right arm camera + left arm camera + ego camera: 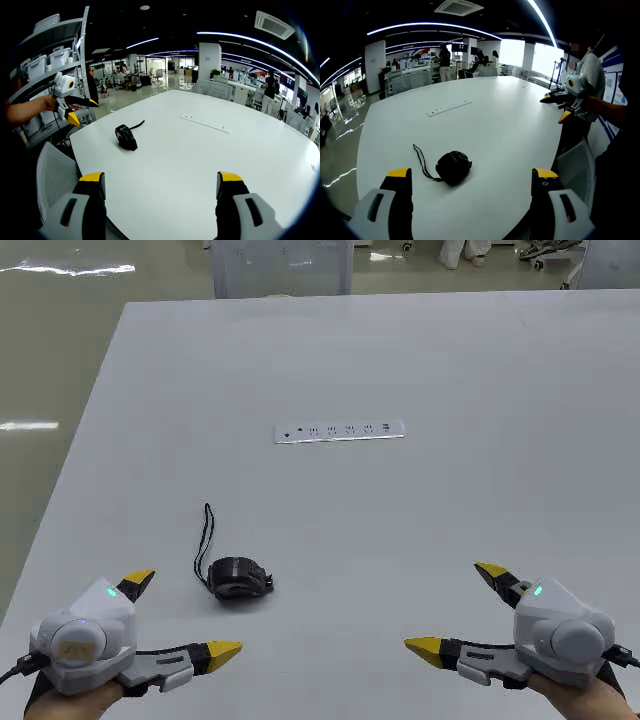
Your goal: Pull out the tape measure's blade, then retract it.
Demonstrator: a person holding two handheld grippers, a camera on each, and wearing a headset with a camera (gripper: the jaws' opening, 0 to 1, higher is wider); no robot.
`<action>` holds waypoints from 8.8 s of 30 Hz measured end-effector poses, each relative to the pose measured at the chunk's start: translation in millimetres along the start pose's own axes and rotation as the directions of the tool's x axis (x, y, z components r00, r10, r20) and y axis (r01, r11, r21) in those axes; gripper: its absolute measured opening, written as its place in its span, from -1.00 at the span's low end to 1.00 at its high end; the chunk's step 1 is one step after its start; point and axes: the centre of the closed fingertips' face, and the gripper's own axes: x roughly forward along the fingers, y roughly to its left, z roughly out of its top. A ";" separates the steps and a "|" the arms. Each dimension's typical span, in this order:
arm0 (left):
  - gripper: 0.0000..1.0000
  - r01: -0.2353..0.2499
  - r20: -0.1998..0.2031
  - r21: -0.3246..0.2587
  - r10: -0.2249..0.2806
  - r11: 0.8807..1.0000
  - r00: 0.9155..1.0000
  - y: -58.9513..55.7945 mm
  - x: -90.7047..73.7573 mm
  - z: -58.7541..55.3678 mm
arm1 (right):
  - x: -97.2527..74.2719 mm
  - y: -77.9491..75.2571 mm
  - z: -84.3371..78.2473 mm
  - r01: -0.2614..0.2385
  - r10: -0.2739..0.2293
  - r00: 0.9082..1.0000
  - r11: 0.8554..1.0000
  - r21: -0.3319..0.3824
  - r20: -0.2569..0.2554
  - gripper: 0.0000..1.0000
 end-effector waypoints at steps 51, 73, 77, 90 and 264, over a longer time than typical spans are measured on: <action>0.68 0.095 -0.083 0.142 -0.084 0.985 0.993 14.7 16.4 -6.2 | 20.4 7.7 1.9 -0.141 0.134 0.990 0.973 -0.184 -0.051 0.44; 0.44 0.174 -0.188 0.244 -0.130 0.954 0.974 27.4 48.0 -16.4 | 53.8 8.2 1.5 -0.276 0.257 0.960 0.932 -0.234 -0.108 0.26; 0.42 0.190 -0.213 0.262 -0.135 0.946 0.968 31.3 54.8 -19.0 | 61.9 7.5 1.1 -0.295 0.274 0.955 0.926 -0.235 -0.116 0.23; 0.29 0.237 -0.274 0.300 -0.155 0.924 0.949 36.7 71.9 -27.5 | 81.0 7.1 1.1 -0.351 0.325 0.935 0.902 -0.252 -0.140 0.20; -0.49 0.491 -0.388 0.462 -0.329 0.739 0.861 53.6 133.4 -62.9 | 275.8 108.6 -29.6 -0.657 0.577 0.753 0.631 -0.412 -0.316 -0.79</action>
